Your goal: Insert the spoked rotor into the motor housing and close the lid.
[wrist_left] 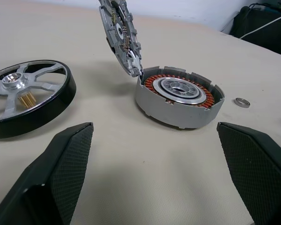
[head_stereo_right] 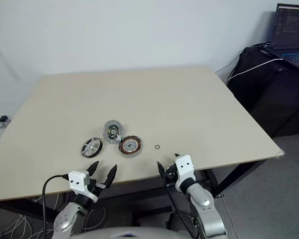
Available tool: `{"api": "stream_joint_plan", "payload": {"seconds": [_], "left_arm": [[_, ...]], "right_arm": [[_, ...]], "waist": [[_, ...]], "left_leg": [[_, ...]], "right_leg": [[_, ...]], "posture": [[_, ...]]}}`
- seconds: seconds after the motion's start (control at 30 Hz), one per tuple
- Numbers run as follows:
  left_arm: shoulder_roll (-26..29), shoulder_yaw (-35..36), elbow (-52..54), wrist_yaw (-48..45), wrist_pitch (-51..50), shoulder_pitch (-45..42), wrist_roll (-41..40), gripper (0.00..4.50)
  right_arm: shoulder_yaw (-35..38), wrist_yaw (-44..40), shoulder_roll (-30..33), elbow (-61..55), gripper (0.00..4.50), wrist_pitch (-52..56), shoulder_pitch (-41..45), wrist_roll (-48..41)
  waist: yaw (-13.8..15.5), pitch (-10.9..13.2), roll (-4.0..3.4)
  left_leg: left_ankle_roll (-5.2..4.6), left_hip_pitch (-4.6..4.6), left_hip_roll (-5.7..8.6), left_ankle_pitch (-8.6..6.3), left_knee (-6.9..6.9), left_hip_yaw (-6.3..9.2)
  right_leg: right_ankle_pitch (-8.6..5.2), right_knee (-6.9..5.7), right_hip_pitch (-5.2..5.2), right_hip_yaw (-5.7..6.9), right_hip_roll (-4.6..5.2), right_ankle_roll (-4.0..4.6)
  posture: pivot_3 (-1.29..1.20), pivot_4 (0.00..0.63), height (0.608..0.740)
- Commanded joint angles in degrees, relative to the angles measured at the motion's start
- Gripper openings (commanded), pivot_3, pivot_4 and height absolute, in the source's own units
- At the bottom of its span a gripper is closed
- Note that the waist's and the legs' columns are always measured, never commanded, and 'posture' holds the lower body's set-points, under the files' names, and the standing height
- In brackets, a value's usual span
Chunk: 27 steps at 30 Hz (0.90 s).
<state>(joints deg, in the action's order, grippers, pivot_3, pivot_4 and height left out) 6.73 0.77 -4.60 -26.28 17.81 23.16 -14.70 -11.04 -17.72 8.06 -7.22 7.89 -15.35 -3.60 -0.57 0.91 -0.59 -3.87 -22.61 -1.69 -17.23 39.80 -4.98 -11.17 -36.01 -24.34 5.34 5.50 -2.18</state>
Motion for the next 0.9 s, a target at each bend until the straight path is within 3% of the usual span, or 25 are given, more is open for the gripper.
{"api": "stream_joint_plan", "payload": {"seconds": [0.03,0.47,0.9], "left_arm": [[-0.05,0.28,1.19,-0.13,0.79,-0.47,-0.31,4.49],[-0.14,0.13,1.06,-0.09,0.67,-0.69,-0.22,4.49],[-0.28,0.23,0.91,0.15,0.70,-0.94,-0.20,4.49]], "right_arm": [[0.22,0.52,-0.19,-1.94,4.50,0.22,0.69,-0.03],[0.36,2.23,-0.91,-1.70,4.50,3.19,2.24,0.39],[-1.63,2.96,-3.65,10.94,4.50,7.53,18.16,3.57]], "waist": [[0.00,0.01,-0.01],[0.00,0.04,-0.02],[-0.05,0.10,-0.03]], "left_leg": [[0.00,0.00,0.00,0.00,0.00,0.00],[0.00,-0.02,0.00,0.00,0.00,0.00],[-0.24,-0.07,0.01,0.13,-0.01,-0.03]], "right_leg": [[0.00,0.00,0.00,0.00,0.00,0.00],[0.00,0.00,-0.02,0.00,0.01,0.00],[0.01,0.00,-0.05,0.02,-0.01,0.01]], "posture": [[0.00,0.000,0.740],[0.00,0.000,0.740],[0.00,0.000,0.740]]}}
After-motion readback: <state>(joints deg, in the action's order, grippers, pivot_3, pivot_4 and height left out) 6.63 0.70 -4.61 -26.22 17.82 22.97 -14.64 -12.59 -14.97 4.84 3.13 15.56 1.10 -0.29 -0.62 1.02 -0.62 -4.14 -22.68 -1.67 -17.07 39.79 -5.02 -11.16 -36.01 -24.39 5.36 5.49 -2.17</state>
